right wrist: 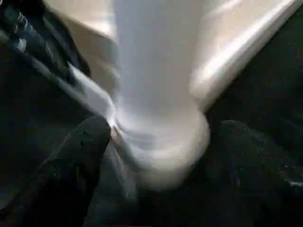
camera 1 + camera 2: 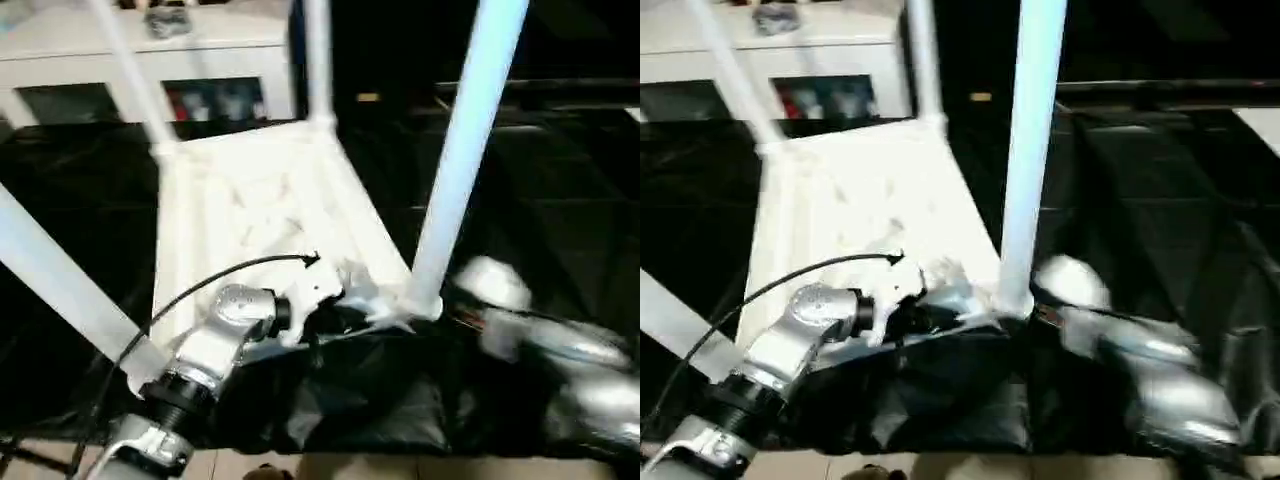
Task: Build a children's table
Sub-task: Rotate leg to tighten
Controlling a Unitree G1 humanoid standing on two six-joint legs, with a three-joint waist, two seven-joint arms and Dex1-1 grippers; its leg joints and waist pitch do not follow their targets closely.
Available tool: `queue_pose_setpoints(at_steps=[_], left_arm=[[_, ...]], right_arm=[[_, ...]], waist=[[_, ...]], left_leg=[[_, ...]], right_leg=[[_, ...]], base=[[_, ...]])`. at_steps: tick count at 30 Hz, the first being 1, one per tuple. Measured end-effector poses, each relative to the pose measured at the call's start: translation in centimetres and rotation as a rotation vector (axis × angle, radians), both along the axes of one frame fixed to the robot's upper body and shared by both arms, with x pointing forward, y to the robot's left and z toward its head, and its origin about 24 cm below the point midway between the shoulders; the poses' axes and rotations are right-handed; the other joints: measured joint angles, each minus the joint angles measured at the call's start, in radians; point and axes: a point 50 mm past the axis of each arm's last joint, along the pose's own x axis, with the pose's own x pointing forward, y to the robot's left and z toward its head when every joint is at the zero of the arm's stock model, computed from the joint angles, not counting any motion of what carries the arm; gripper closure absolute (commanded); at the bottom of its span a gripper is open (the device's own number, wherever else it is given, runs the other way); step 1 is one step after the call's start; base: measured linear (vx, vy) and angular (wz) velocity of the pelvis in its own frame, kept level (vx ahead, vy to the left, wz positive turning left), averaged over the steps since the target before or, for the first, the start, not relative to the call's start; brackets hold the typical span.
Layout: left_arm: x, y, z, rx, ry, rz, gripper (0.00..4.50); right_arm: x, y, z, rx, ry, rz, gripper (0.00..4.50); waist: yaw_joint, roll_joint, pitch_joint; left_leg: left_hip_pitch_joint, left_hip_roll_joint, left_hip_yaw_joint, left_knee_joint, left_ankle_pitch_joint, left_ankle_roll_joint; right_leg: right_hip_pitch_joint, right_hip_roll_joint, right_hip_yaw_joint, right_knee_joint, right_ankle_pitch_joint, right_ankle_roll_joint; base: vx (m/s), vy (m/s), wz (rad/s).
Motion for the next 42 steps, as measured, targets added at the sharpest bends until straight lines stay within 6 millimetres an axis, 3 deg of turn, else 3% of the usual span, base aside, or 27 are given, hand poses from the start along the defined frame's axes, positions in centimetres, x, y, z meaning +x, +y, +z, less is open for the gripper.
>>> queue_pose_setpoints(at_steps=[6,11,17,24,25,26,31,35,42], left_arm=[[-0.3,1.1,0.1,0.003,0.013,-0.089,4.50],[-0.6,2.2,0.3,0.006,0.034,-0.166,4.50],[-0.9,1.8,0.1,0.007,0.043,-0.218,4.50],[-1.0,1.9,0.1,0.019,0.001,-0.226,4.50],[-1.0,1.8,0.1,0.017,-0.003,-0.214,4.22],[-0.9,1.7,0.0,0.015,-0.009,-0.196,3.95],[-0.3,2.2,2.5,-0.127,-0.140,-0.044,3.59],[-0.4,3.5,4.1,-0.258,-0.238,0.176,3.41],[-0.2,5.6,3.7,-0.348,-0.284,0.651,2.91]], right_arm=[[-0.6,-2.8,2.3,0.051,0.020,-0.009,0.48],[0.6,-4.5,3.2,0.058,-0.013,-0.161,0.48],[2.9,-3.2,1.6,0.075,-0.056,-0.388,0.48],[4.8,0.1,0.3,0.145,-0.082,-0.550,0.48],[5.1,0.5,0.3,0.158,-0.085,-0.572,0.41],[5.3,0.8,0.2,0.172,-0.089,-0.600,0.25],[5.3,1.5,0.2,0.193,-0.123,-0.686,0.01],[4.6,2.5,0.6,0.236,-0.174,-0.737,0.00],[3.6,2.9,1.3,0.234,-0.239,-0.787,0.00]], waist=[[0.005,-0.001,0.001],[0.006,-0.002,0.001],[0.003,-0.005,0.002],[-0.004,-0.019,0.005],[-0.004,-0.022,0.005],[-0.005,-0.026,0.004],[-0.009,-0.043,0.000],[-0.030,-0.054,-0.001],[-0.043,-0.076,0.000]], left_leg=[[0.000,0.000,0.000,0.002,-0.002,-0.004],[0.000,0.000,0.000,0.006,-0.001,-0.003],[-0.001,-0.001,0.001,0.009,-0.001,-0.003],[-0.001,-0.001,0.001,0.008,-0.001,-0.004],[-0.001,-0.001,0.001,0.008,-0.001,-0.004],[-0.001,-0.001,0.001,0.008,-0.001,-0.004],[-0.001,-0.001,0.001,0.008,-0.001,-0.004],[0.000,-0.001,0.002,0.007,-0.001,-0.004],[0.000,-0.001,0.002,0.006,-0.001,-0.005]], right_leg=[[0.001,0.000,0.000,0.003,0.000,0.002],[0.001,-0.001,0.000,0.006,-0.001,0.003],[0.000,-0.005,0.000,0.015,-0.001,0.005],[-0.002,-0.005,0.000,0.016,-0.001,0.005],[-0.002,-0.005,0.000,0.016,-0.001,0.005],[-0.002,-0.005,0.000,0.016,-0.001,0.005],[-0.002,-0.005,0.000,0.016,-0.001,0.004],[-0.002,-0.005,0.000,0.016,-0.001,0.005],[-0.001,-0.004,0.001,0.015,-0.006,0.012]], base=[[0.000,0.000,0.00],[0.000,0.000,0.00],[0.000,0.000,0.00],[0.000,0.000,0.00],[0.000,0.000,0.00],[0.000,0.000,0.00],[0.000,0.000,0.00],[0.000,0.000,0.00],[0.000,0.000,0.00]])
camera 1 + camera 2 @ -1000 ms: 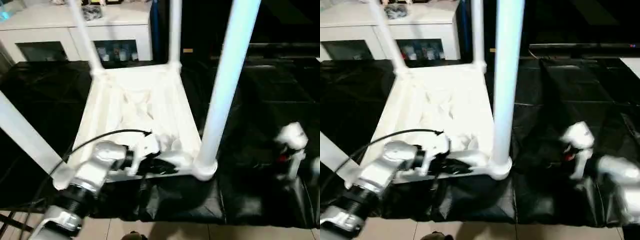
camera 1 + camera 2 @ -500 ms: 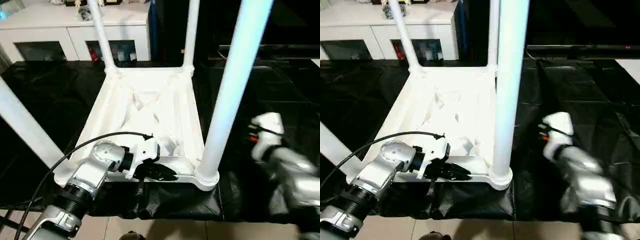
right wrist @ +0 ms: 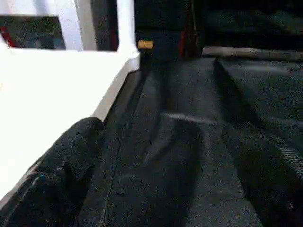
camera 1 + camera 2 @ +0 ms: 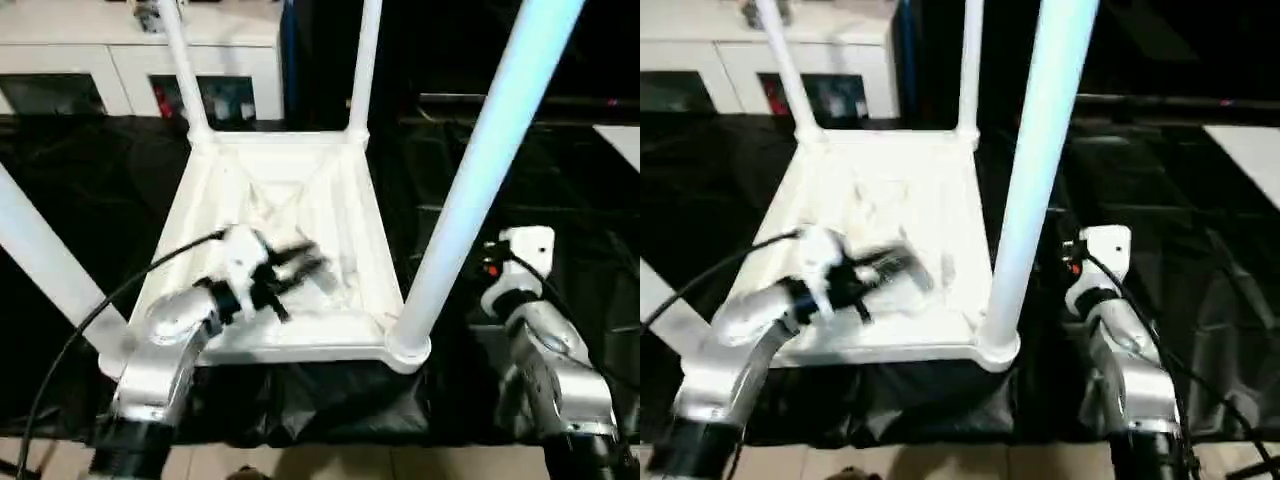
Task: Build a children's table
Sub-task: Rotate leg to tighten
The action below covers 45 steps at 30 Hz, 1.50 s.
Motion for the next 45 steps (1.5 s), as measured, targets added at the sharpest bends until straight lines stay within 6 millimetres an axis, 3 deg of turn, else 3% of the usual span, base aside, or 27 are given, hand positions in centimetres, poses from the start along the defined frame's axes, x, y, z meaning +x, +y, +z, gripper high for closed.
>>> queue_pose_setpoints(at_steps=[1,4,5,9,16,25,26,29,31,34,35,36,37,38,39,40,41,42,43,45], left_arm=[[0.1,0.2,-0.1,-0.005,0.025,0.073,2.67],[-0.3,1.0,-1.0,-0.037,0.081,0.285,2.59],[-0.8,1.1,-1.5,-0.039,0.078,0.346,2.34],[-2.2,1.7,-3.0,-0.004,0.086,0.471,2.13],[-2.5,1.6,-3.0,0.005,0.066,0.539,2.13],[-2.2,1.4,-2.4,-0.018,0.045,0.562,2.13],[-2.2,1.4,-2.3,-0.019,0.040,0.561,2.13],[-2.2,1.2,-2.1,-0.016,0.037,0.554,2.13],[-2.2,1.1,-2.2,-0.016,0.038,0.555,2.13],[-2.3,1.2,-2.3,-0.007,0.039,0.553,2.13],[-2.4,1.3,-2.3,-0.003,0.040,0.554,2.13],[-2.4,1.3,-2.4,0.000,0.042,0.555,2.13],[-2.4,1.4,-2.3,0.003,0.037,0.554,2.13],[-2.1,1.2,-2.0,0.007,0.024,0.544,2.13],[-2.1,1.0,-1.7,0.001,0.008,0.535,2.13],[-2.3,0.9,-1.9,-0.001,0.018,0.537,2.13],[-2.8,1.0,-2.6,0.005,0.042,0.538,2.13],[-3.2,1.0,-3.1,0.014,0.065,0.530,2.13],[-3.2,0.8,-3.1,0.017,0.063,0.517,2.13],[-3.1,0.8,-2.7,0.018,0.049,0.498,2.13]], right_arm=[[-0.1,0.2,-0.1,0.002,0.001,0.001,0.00],[-0.5,0.7,-0.7,-0.005,0.018,0.004,0.00],[-0.9,0.8,-0.8,-0.002,0.021,0.001,0.00],[-1.9,1.0,-1.3,0.006,0.033,-0.025,0.00],[-3.4,1.6,-2.6,-0.017,0.092,0.035,0.00],[-3.4,2.0,-2.0,-0.008,0.069,0.037,0.00],[-3.4,1.9,-2.0,-0.009,0.068,0.037,0.00],[-3.3,1.9,-1.8,-0.011,0.064,0.040,0.00],[-3.3,1.9,-1.9,-0.011,0.067,0.040,0.00],[-3.3,1.9,-1.9,-0.011,0.072,0.040,0.00],[-3.3,1.9,-1.9,-0.011,0.073,0.040,0.00],[-3.3,1.9,-1.9,-0.011,0.072,0.040,0.00],[-3.3,1.9,-1.8,-0.011,0.069,0.040,0.00],[-3.6,1.6,-2.2,-0.012,0.082,0.026,0.00],[-3.7,1.2,-2.4,-0.019,0.094,0.013,0.00],[-3.5,1.2,-2.3,-0.028,0.092,0.015,0.00],[-3.3,1.2,-2.2,-0.030,0.087,0.015,0.00],[-3.3,1.0,-2.1,-0.036,0.083,0.003,0.00],[-3.3,0.8,-2.2,-0.037,0.088,-0.011,0.00],[-3.4,0.7,-2.3,-0.041,0.095,-0.021,0.00]], waist=[[-0.001,-0.002,0.000],[-0.009,-0.006,0.000],[-0.010,-0.006,0.000],[-0.013,-0.007,0.000],[-0.013,-0.005,0.000],[-0.015,-0.005,0.000],[-0.015,-0.006,-0.001],[-0.014,-0.002,-0.008],[-0.013,0.000,-0.008],[-0.019,0.003,-0.001],[-0.025,0.009,0.003],[-0.037,0.020,0.010],[-0.029,0.020,0.018],[-0.022,0.012,0.023],[-0.002,-0.027,0.015],[0.007,-0.031,0.016],[0.022,-0.028,0.017],[0.035,-0.008,0.010],[0.038,0.004,0.005],[0.036,0.004,0.004]], left_leg=[[0.000,0.000,0.000,0.000,0.000,0.000],[0.000,0.000,0.000,0.000,0.000,0.000],[0.000,0.000,-0.001,0.000,0.000,0.000],[0.000,0.000,-0.003,-0.001,0.000,0.000],[-0.001,0.000,-0.005,-0.009,0.000,0.000],[-0.002,-0.001,-0.005,-0.009,0.000,0.000],[-0.010,-0.001,-0.006,-0.006,0.002,0.001],[-0.050,0.001,-0.005,0.009,0.021,0.019],[-0.066,0.001,-0.005,0.014,0.024,0.024],[-0.045,0.004,-0.006,0.014,0.015,0.013],[-0.036,0.006,-0.009,0.012,0.009,0.012],[-0.024,0.014,-0.012,0.007,0.006,0.012],[-0.024,0.014,-0.009,-0.003,0.006,0.012],[-0.027,0.014,0.009,-0.001,0.006,0.012],[-0.020,0.012,0.044,-0.002,0.007,0.011],[-0.020,0.009,0.044,0.003,0.001,0.006],[-0.019,0.003,0.029,0.026,-0.032,0.004],[-0.017,-0.010,-0.018,0.031,-0.030,0.001],[-0.013,-0.011,-0.025,0.026,-0.009,-0.012],[-0.012,-0.011,-0.023,0.018,-0.007,-0.012]], right_leg=[[0.000,0.000,0.000,0.000,0.000,0.000],[0.001,0.000,0.000,-0.002,-0.001,0.001],[0.001,0.000,0.000,-0.003,-0.001,0.001],[0.001,0.002,0.000,-0.004,-0.001,0.003],[0.003,0.006,0.000,-0.018,-0.001,0.003],[0.001,0.006,0.001,-0.018,0.001,0.002],[-0.003,0.007,0.000,-0.019,0.012,0.000],[-0.037,0.010,-0.003,-0.017,0.037,-0.008],[-0.049,0.009,-0.005,-0.018,0.042,-0.009],[-0.035,0.005,-0.010,-0.028,0.028,0.012],[-0.021,0.006,-0.019,-0.042,0.027,0.013],[0.002,0.008,-0.041,-0.065,0.026,0.012],[0.015,0.005,-0.042,-0.021,-0.014,-0.001],[0.015,0.001,-0.032,0.080,-0.070,-0.021],[0.023,0.000,-0.001,0.109,-0.114,0.009],[0.011,0.005,0.016,0.115,-0.127,0.005],[0.009,0.003,0.018,0.112,-0.126,0.006],[0.016,0.007,0.010,0.104,-0.123,0.007],[0.017,0.009,0.003,0.099,-0.114,0.007],[0.020,0.012,0.006,0.083,-0.096,0.005]], base=[[0.000,0.000,0.00],[0.000,0.000,0.00],[0.000,0.000,0.00],[0.000,0.000,0.00],[0.000,0.000,0.00],[0.000,0.000,0.00],[0.000,0.000,0.00],[0.000,0.000,0.00],[0.000,0.000,0.00],[-0.021,0.006,-0.02],[-0.067,0.032,-0.07],[-0.067,0.032,-0.07],[-0.095,0.027,-0.06],[-0.060,-0.041,0.10],[-0.060,-0.041,0.10],[0.017,-0.106,0.06],[0.049,-0.053,-0.24],[0.049,-0.053,-0.24],[0.000,0.000,0.00],[0.000,0.000,0.00]])
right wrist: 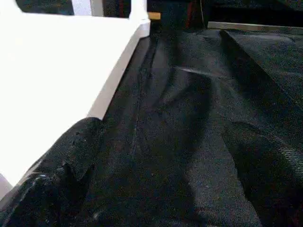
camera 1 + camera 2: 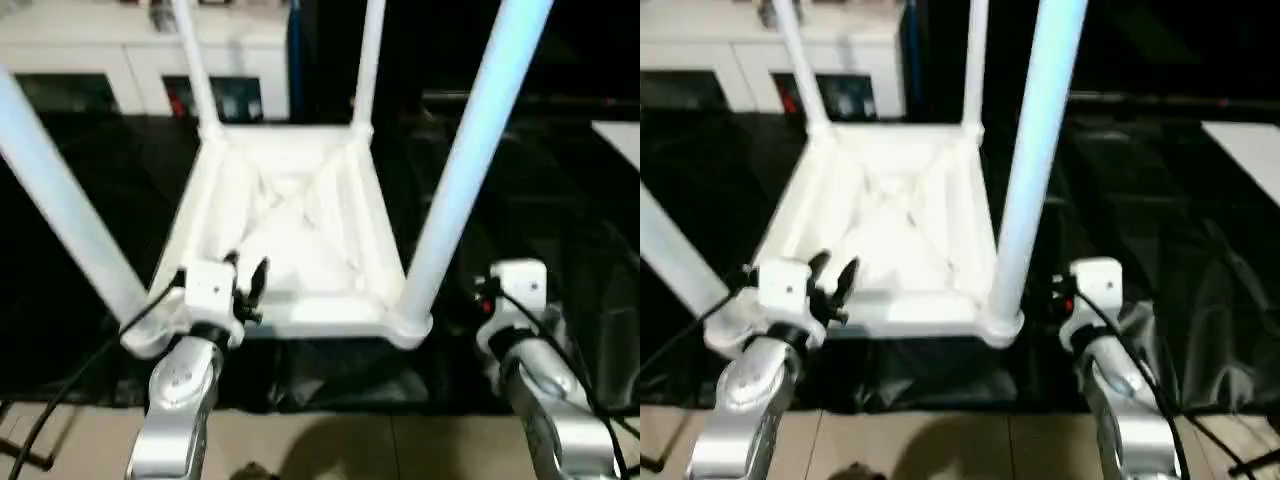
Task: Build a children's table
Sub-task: Rotate leg to tighten
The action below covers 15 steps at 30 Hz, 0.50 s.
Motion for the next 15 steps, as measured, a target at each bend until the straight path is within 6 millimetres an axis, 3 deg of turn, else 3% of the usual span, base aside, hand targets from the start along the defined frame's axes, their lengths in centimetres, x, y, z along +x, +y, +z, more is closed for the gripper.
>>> queue_pose_setpoints(at_steps=[5,8,11,12,13,14,15], left_arm=[[-0.1,0.1,-0.1,0.013,0.002,-0.007,2.13],[-0.2,0.2,-0.1,0.007,-0.006,-0.005,2.13],[-0.3,0.1,0.0,0.007,-0.018,-0.005,2.13],[-0.3,0.0,0.0,0.009,-0.026,-0.006,2.13],[-0.3,0.0,0.2,0.012,-0.035,-0.005,2.13],[-0.3,0.1,0.2,0.013,-0.038,0.003,2.13],[-0.3,0.2,0.1,0.010,-0.035,0.012,2.13]], right_arm=[[-0.1,-0.6,0.3,-0.030,-0.005,0.074,0.00],[-0.2,-0.9,0.5,-0.026,-0.006,0.114,0.00],[-0.2,-1.4,0.7,-0.065,-0.008,0.127,0.00],[-0.2,-1.6,0.7,-0.081,-0.006,0.119,0.00],[-0.2,-1.7,0.6,-0.088,-0.002,0.112,0.00],[-0.2,-1.7,0.5,-0.092,0.001,0.110,0.00],[-0.2,-1.6,0.5,-0.095,0.000,0.109,0.00]], waist=[[-0.007,0.000,-0.001],[-0.022,0.000,-0.001],[-0.025,-0.001,0.000],[-0.033,0.006,-0.001],[-0.044,0.010,-0.001],[-0.053,0.018,0.000],[-0.060,0.024,0.004]], left_leg=[[0.000,0.000,0.002,-0.007,0.000,0.001],[0.000,-0.001,0.006,-0.008,-0.001,0.002],[-0.004,-0.001,0.009,-0.009,-0.003,0.006],[-0.018,-0.011,-0.015,-0.010,0.002,0.015],[-0.021,-0.012,-0.033,-0.010,0.003,0.017],[-0.033,-0.017,-0.063,-0.009,0.004,0.017],[-0.036,-0.023,-0.090,-0.007,0.007,0.015]], right_leg=[[0.009,0.003,0.003,-0.038,0.027,0.004],[0.010,0.003,0.007,-0.047,0.032,0.008],[0.010,0.002,0.008,-0.049,0.036,0.003],[0.014,-0.006,-0.015,-0.054,0.036,0.004],[0.019,-0.006,-0.033,-0.063,0.038,0.001],[0.026,-0.004,-0.057,-0.070,0.038,-0.004],[0.031,-0.002,-0.070,-0.068,0.033,-0.018]], base=[[0.000,0.000,0.00],[0.000,0.000,0.00],[0.000,0.000,0.00],[0.000,0.000,0.00],[0.016,-0.012,0.35],[0.047,-0.039,0.49],[0.047,-0.039,0.49]])
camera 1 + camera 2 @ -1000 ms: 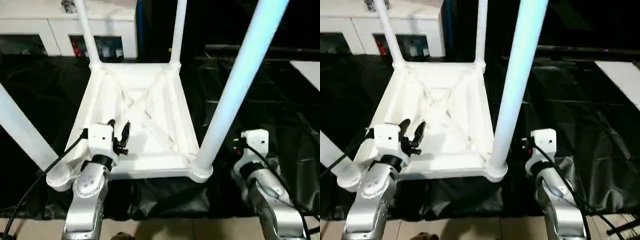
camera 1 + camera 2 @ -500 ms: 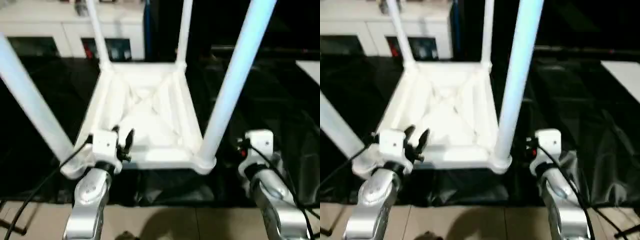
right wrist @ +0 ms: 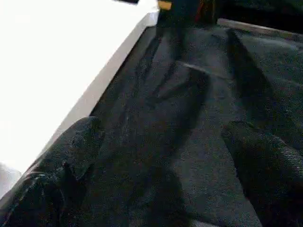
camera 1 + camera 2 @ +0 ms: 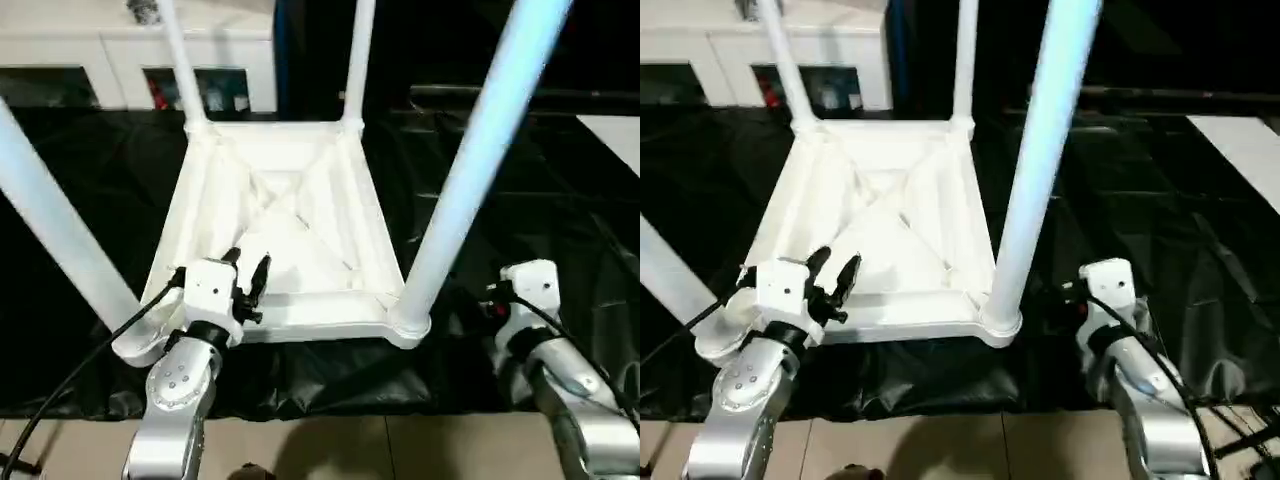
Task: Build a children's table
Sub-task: Rotate leg to tighten
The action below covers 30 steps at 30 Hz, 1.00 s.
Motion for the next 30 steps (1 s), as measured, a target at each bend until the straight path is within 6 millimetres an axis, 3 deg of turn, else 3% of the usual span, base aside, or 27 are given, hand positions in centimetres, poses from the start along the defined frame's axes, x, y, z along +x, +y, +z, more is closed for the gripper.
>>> queue_pose_setpoints(at_steps=[1,2,3,4,5,6,7,8,10,11,12,13,14,18,23,30], left_arm=[[-0.1,0.1,-0.1,-0.003,0.007,0.008,2.13],[-0.1,0.5,-0.2,-0.023,0.016,0.033,2.13],[-0.1,1.0,-0.3,-0.042,0.020,0.060,2.13],[-0.1,1.3,-0.3,-0.056,0.024,0.080,2.13],[-0.2,1.6,-0.4,-0.065,0.030,0.096,2.13],[-0.3,1.6,-0.5,-0.066,0.032,0.098,2.13],[-0.4,1.5,-0.6,-0.074,0.036,0.098,2.13],[-0.7,1.0,-0.9,-0.076,0.039,0.085,2.13],[-1.0,1.0,-0.8,-0.070,0.023,0.080,2.13],[-1.2,1.2,-0.6,-0.063,0.009,0.080,2.13],[-1.5,1.3,-0.5,-0.063,0.003,0.081,2.13],[-2.0,1.4,-0.7,-0.066,0.001,0.079,1.95],[-2.4,1.7,-0.9,-0.067,0.010,0.084,1.95],[-4.1,3.1,-1.6,-0.105,0.000,0.145,1.68],[-5.6,4.4,-1.4,-0.129,-0.061,0.203,1.31],[-8.4,5.3,-3.1,-0.122,-0.042,0.258,0.84]], right_arm=[[0.0,0.1,-0.1,0.003,0.001,-0.001,0.00],[0.0,0.4,-0.2,0.015,0.000,0.000,0.00],[0.0,0.5,-0.2,0.025,-0.001,0.001,0.00],[0.0,0.4,-0.2,0.036,-0.002,-0.002,0.00],[0.0,0.3,-0.1,0.055,-0.006,-0.009,0.00],[0.0,0.0,0.0,0.058,-0.010,-0.020,0.00],[-0.1,-0.5,0.0,0.058,-0.009,-0.034,0.00],[-0.3,-1.1,0.0,0.055,-0.003,-0.050,0.00],[-0.5,-1.6,0.0,0.052,-0.002,-0.068,0.00],[-0.5,-1.8,0.0,0.049,-0.004,-0.072,0.00],[-0.5,-1.8,0.0,0.047,-0.003,-0.071,0.00],[-0.5,-1.8,0.0,0.050,-0.001,-0.067,0.00],[-0.5,-1.5,-0.3,0.062,0.011,-0.058,0.00],[-0.8,-0.8,-0.3,0.088,0.037,0.087,0.00],[-2.1,-1.5,-0.9,0.039,0.112,0.235,0.00],[-3.7,-2.5,-1.2,0.016,0.170,0.361,0.00]], waist=[[-0.006,0.006,0.004],[-0.015,0.011,0.007],[-0.020,0.010,0.007],[-0.022,0.003,0.007],[-0.016,-0.011,0.010],[-0.003,-0.018,0.011],[0.019,-0.024,0.014],[0.034,-0.027,0.013],[0.051,-0.031,0.011],[0.062,-0.028,0.010],[0.065,-0.019,0.005],[0.065,-0.001,0.000],[0.063,0.003,0.000],[0.059,-0.004,0.003],[0.058,-0.020,0.014],[0.036,-0.024,0.015]], left_leg=[[0.002,-0.009,-0.034,0.001,0.002,-0.002],[0.006,-0.026,-0.082,0.001,0.006,-0.009],[0.008,-0.044,-0.120,0.000,0.010,-0.017],[0.013,-0.059,-0.144,-0.004,0.013,-0.021],[0.021,-0.056,-0.132,-0.018,0.013,-0.022],[0.021,-0.052,-0.110,-0.021,0.005,-0.008],[0.021,-0.038,-0.066,0.000,-0.009,0.015],[0.023,-0.040,-0.030,0.037,-0.013,0.030],[0.023,-0.054,-0.004,0.068,-0.022,0.045],[0.023,-0.059,-0.001,0.063,-0.028,0.055],[0.025,-0.056,-0.001,0.043,-0.028,0.055],[0.034,-0.043,-0.001,0.009,-0.031,0.038],[0.038,-0.031,0.007,0.013,-0.028,0.010],[0.038,-0.020,0.029,0.013,-0.028,0.014],[0.056,-0.012,0.076,0.006,-0.027,0.014],[0.054,-0.012,0.090,0.004,-0.031,0.021]], right_leg=[[0.006,0.015,-0.001,0.010,-0.012,-0.023],[0.005,0.032,0.006,0.042,-0.041,-0.082],[0.004,0.043,0.018,0.065,-0.066,-0.119],[0.004,0.051,0.036,0.083,-0.082,-0.127],[0.007,0.051,0.047,0.085,-0.084,-0.091],[0.006,0.051,0.052,0.082,-0.075,-0.038],[0.004,0.051,0.055,0.081,-0.077,-0.032],[0.004,0.047,0.061,0.074,-0.070,-0.021],[-0.001,0.044,0.069,0.067,-0.064,-0.013],[-0.007,0.046,0.067,0.066,-0.060,-0.021],[-0.012,0.052,0.061,0.066,-0.060,-0.024],[-0.012,0.064,0.051,0.066,-0.055,-0.033],[-0.011,0.065,0.051,0.064,-0.054,-0.032],[-0.001,0.062,0.054,0.038,-0.042,-0.037],[0.009,0.043,0.059,0.034,-0.040,-0.026],[0.009,0.034,0.059,0.014,-0.026,-0.010]], base=[[0.023,-0.068,0.43],[0.000,-0.115,0.49],[0.000,-0.115,0.49],[-0.004,-0.187,0.51],[0.006,-0.214,0.31],[0.006,-0.214,0.31],[0.005,-0.197,0.04],[0.003,-0.152,-0.02],[0.007,-0.123,0.00],[0.000,0.000,0.00],[0.000,0.000,0.00],[0.000,0.000,0.00],[0.012,0.067,0.04],[-0.008,0.067,-0.01],[-0.006,0.013,0.00],[-0.002,0.007,-0.01]])
